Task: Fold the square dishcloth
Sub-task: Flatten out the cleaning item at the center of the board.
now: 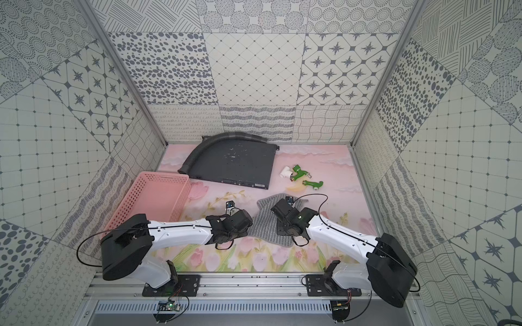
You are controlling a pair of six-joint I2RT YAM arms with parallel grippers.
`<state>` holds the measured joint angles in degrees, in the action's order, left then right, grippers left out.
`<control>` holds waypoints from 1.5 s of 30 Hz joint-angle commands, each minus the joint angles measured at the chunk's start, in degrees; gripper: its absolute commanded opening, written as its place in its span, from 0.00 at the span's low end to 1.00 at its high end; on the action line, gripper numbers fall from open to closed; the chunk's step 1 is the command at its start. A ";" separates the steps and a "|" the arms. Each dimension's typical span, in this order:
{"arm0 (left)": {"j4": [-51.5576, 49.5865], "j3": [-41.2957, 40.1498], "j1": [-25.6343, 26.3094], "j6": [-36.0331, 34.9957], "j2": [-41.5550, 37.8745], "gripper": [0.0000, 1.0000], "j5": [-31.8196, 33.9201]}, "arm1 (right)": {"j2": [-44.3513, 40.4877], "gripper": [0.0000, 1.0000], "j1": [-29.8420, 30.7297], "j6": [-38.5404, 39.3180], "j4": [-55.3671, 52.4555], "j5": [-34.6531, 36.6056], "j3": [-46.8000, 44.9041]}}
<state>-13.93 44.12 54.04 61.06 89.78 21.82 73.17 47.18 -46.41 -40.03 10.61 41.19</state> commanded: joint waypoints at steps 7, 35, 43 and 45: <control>-0.61 -2.31 4.21 7.98 -0.20 0.03 1.06 | 3.42 0.27 -0.04 -11.06 -0.66 0.75 -7.60; -3.30 15.27 -4.67 -14.12 -1.17 0.63 -1.53 | -13.33 0.27 -18.67 2.06 -10.14 6.08 -0.07; 1.00 11.63 -4.81 -13.46 -2.36 0.58 -3.24 | -13.97 0.26 -17.29 2.43 -4.26 -1.52 -1.15; 2.37 13.15 -4.86 -15.78 -0.33 0.58 -5.19 | -12.67 0.25 -17.01 2.14 -3.01 -2.92 -1.11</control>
<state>-14.06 56.27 49.50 50.00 87.94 19.62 59.33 29.67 -44.56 -46.74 10.79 40.01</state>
